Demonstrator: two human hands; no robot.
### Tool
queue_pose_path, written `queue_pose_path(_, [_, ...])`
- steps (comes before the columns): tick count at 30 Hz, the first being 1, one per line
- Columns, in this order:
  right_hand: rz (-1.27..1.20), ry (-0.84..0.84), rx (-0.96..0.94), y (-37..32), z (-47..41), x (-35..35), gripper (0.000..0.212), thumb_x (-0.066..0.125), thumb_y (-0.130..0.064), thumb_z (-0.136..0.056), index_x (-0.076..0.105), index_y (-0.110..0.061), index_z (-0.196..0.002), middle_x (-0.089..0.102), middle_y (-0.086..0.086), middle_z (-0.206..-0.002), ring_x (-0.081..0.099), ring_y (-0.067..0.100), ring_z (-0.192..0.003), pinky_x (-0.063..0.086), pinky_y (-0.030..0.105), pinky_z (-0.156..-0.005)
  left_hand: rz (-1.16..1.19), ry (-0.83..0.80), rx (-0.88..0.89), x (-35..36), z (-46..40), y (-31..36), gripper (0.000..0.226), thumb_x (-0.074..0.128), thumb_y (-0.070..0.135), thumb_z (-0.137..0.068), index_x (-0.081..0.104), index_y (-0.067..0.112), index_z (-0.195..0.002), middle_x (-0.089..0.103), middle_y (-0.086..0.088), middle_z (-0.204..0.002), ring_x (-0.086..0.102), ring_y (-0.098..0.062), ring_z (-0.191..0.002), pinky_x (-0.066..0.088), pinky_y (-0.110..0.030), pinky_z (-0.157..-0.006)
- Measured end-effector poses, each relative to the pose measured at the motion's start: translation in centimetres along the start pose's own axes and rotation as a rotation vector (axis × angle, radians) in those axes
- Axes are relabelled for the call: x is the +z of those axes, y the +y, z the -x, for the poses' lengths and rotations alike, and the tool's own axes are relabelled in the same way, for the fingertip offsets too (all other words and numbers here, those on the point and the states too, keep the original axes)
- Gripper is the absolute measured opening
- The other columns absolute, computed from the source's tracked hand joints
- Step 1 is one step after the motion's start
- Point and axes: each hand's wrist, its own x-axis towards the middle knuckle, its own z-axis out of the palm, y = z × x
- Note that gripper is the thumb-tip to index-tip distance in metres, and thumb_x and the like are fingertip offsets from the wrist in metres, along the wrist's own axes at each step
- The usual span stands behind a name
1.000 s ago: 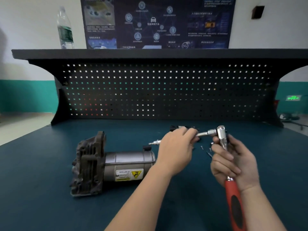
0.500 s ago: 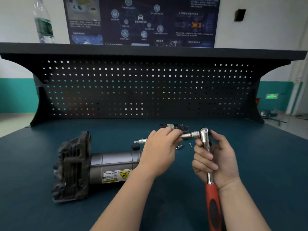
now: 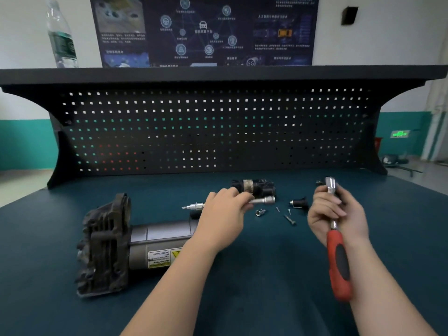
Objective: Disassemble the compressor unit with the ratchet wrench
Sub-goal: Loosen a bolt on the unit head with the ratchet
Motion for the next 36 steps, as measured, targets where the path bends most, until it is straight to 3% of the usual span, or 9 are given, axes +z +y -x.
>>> queue_pose_path(5, [-0.015, 0.182, 0.005, -2.2, -1.2, -3.2, 0.021, 0.049, -0.022, -0.085, 0.051, -0.008, -0.068, 0.039, -0.007, -0.044, 0.034, 0.008, -0.026, 0.026, 0.012, -0.032, -0.123, -0.434, 0.156, 4.6, -2.7, 2.8, 0.018, 0.044, 0.024, -0.097, 0.061, 0.022, -0.102, 0.058, -0.005, -0.098, 0.051, -0.026, -0.098, 0.024, -0.034, -0.074])
queue_pose_path(10, [-0.053, 0.208, 0.022, -2.5, -1.6, -4.8, 0.033, 0.048, -0.023, -0.086, 0.055, -0.004, -0.06, 0.039, -0.005, -0.043, 0.032, 0.007, -0.025, 0.026, 0.014, -0.029, -0.137, -0.49, 0.176, 8.4, -4.5, 3.1, 0.023, 0.044, 0.014, -0.095, 0.062, 0.021, -0.108, 0.056, -0.008, -0.1, 0.052, -0.029, -0.096, 0.03, -0.031, -0.072])
queue_pose_path(14, [-0.13, 0.233, -0.007, -2.7, -1.8, -5.4, 0.035, 0.047, -0.02, -0.088, 0.053, -0.003, -0.058, 0.038, -0.005, -0.043, 0.032, 0.005, -0.026, 0.027, 0.015, -0.029, -0.091, -0.475, 0.211, 10.1, -4.5, 1.9, 0.021, 0.044, 0.011, -0.095, 0.06, 0.018, -0.107, 0.056, -0.007, -0.097, 0.052, -0.028, -0.096, 0.044, -0.037, -0.079])
queue_pose_path(19, [-0.219, 0.271, -0.041, -2.7, -2.0, -5.6, 0.037, 0.04, -0.025, -0.097, 0.05, -0.007, -0.066, 0.038, -0.004, -0.042, 0.032, 0.004, -0.026, 0.027, 0.016, -0.028, -0.173, -0.502, 0.324, 10.0, -3.9, 1.3, 0.03, 0.043, 0.006, -0.092, 0.055, 0.018, -0.118, 0.056, -0.007, -0.107, 0.051, -0.026, -0.104, 0.04, -0.033, -0.08])
queue_pose_path(24, [-0.307, 0.262, -0.103, -3.1, -1.7, -5.1, 0.038, 0.04, -0.022, -0.097, 0.05, -0.006, -0.065, 0.038, -0.005, -0.045, 0.032, 0.005, -0.027, 0.027, 0.016, -0.029, -0.172, -0.085, 0.778, 8.2, -4.1, 2.8, 0.029, 0.073, 0.008, -0.07, 0.071, 0.013, -0.099, 0.07, 0.001, -0.086, 0.067, -0.018, -0.078, 0.053, -0.023, -0.064])
queue_pose_path(28, [-0.352, 0.225, -0.148, -3.6, -1.3, -4.6, 0.04, 0.04, -0.021, -0.096, 0.052, -0.003, -0.062, 0.038, -0.005, -0.045, 0.032, 0.004, -0.027, 0.027, 0.016, -0.029, -0.15, -0.107, 0.956, 8.1, -5.6, 4.5, 0.023, 0.06, 0.005, -0.078, 0.073, 0.008, -0.097, 0.073, -0.005, -0.093, 0.07, -0.02, -0.087, 0.055, -0.025, -0.058])
queue_pose_path(30, [-0.342, 0.218, -0.159, -3.7, -1.2, -4.6, 0.041, 0.04, -0.021, -0.096, 0.052, -0.002, -0.062, 0.038, -0.005, -0.045, 0.032, 0.004, -0.027, 0.027, 0.015, -0.03, -0.14, -0.321, 0.895, 9.0, -6.2, 4.9, 0.032, 0.058, 0.0, -0.083, 0.063, 0.0, -0.115, 0.066, -0.016, -0.112, 0.065, -0.028, -0.103, 0.057, -0.036, -0.069])
queue_pose_path(32, [-0.339, 0.217, -0.163, -3.7, -1.2, -4.7, 0.042, 0.041, -0.021, -0.096, 0.053, -0.001, -0.061, 0.039, -0.005, -0.045, 0.032, 0.004, -0.027, 0.027, 0.015, -0.03, -0.239, -0.513, 0.779, 9.9, -6.5, 4.9, 0.039, 0.04, 0.004, -0.096, 0.045, 0.001, -0.135, 0.049, -0.018, -0.136, 0.048, -0.03, -0.125, 0.049, -0.044, -0.087])
queue_pose_path(36, [-0.317, 0.219, -0.161, -3.8, -1.3, -4.6, 0.046, 0.041, -0.022, -0.096, 0.053, 0.0, -0.058, 0.039, -0.005, -0.044, 0.033, 0.004, -0.027, 0.028, 0.016, -0.029, -0.271, -0.581, 0.737, 10.7, -6.7, 4.0, 0.042, 0.033, 0.011, -0.1, 0.037, 0.008, -0.141, 0.037, -0.012, -0.148, 0.035, -0.024, -0.136, 0.037, -0.039, -0.103])
